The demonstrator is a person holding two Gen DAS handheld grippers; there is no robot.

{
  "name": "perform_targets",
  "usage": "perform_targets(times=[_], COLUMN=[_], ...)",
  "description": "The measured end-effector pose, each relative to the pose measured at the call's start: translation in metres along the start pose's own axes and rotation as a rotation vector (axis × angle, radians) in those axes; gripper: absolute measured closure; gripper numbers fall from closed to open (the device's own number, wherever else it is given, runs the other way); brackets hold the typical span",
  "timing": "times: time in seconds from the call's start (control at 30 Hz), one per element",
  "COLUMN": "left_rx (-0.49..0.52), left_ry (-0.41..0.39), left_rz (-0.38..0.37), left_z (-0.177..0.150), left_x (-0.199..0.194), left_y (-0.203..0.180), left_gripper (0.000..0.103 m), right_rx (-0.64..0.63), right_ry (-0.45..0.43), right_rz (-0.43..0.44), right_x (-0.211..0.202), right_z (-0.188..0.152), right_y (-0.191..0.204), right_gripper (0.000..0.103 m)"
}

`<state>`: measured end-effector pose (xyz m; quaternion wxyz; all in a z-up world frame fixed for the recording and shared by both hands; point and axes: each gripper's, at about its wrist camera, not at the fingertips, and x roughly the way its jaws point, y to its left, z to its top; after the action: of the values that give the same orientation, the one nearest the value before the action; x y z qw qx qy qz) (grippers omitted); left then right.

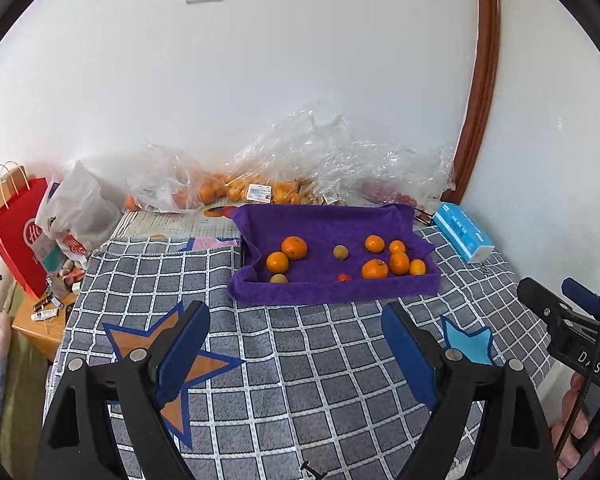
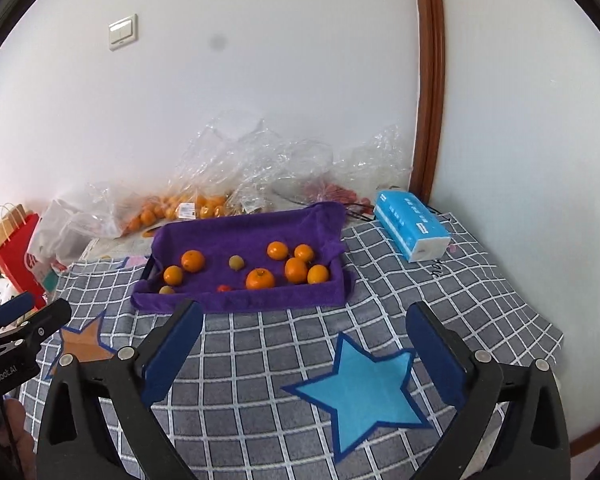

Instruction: Organize fruits

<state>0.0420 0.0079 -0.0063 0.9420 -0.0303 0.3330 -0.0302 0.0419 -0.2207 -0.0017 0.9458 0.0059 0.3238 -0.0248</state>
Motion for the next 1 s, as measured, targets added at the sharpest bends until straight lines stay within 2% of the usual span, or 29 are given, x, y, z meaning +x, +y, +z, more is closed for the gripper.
perform_targets(times=[0.33, 1.0], left_rx=[-0.008, -0.005], left_ry=[-0.021, -0.026], left_rz=[-0.006, 0.007], left_z=[-0.014, -0.016], left_x=[-0.019, -0.022], left_y=[-0.007, -0.009], left_gripper=[0.014, 0.013], right_rx=[0.01, 0.023], right_ry=[-0.021, -0.018], right_rz=[-0.018, -0.037], right_x=[-0.03, -0.036], right_z=[-0.015, -0.017], right_y=[-0.01, -0.014], right_gripper=[0.002, 0.002])
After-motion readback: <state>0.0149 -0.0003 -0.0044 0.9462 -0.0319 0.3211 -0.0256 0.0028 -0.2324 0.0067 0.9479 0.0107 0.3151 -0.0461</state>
